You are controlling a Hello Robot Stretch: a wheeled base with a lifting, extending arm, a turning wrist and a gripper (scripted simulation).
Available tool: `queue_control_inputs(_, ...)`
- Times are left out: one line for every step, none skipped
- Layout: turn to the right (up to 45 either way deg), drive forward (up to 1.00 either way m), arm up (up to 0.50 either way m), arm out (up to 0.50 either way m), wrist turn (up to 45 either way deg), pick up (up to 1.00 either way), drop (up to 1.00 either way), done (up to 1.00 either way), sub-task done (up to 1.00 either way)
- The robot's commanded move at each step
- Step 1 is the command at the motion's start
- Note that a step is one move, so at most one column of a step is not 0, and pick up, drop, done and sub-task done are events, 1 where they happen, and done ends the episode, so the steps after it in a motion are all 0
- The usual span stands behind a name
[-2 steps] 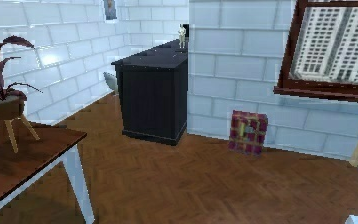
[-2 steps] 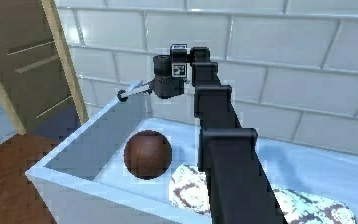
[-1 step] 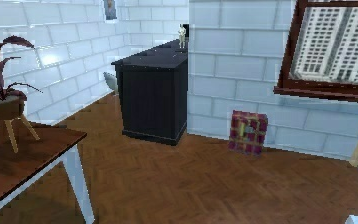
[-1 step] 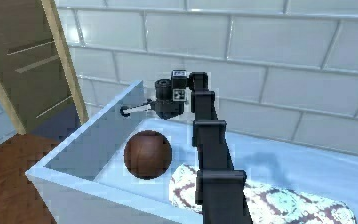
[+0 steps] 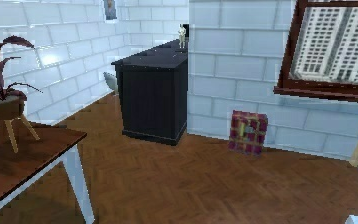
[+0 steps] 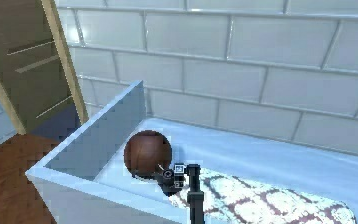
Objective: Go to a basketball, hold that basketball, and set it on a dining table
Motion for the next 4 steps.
queue_control_inputs(0.0,0.00,0.00,0.00,0.0,1.00,0.00,0.00,0.00)
queue_control_inputs(0.0,0.00,0.10,0.00,0.0,0.00,0.00,0.00,0.00)
queue_control_inputs(0.0,0.00,0.28,0.00,0.0,0.00,0.00,0.00,0.00)
queue_control_inputs(0.0,0.00,0.00,0.00,-45.0,0.00,0.00,0.00,0.00)
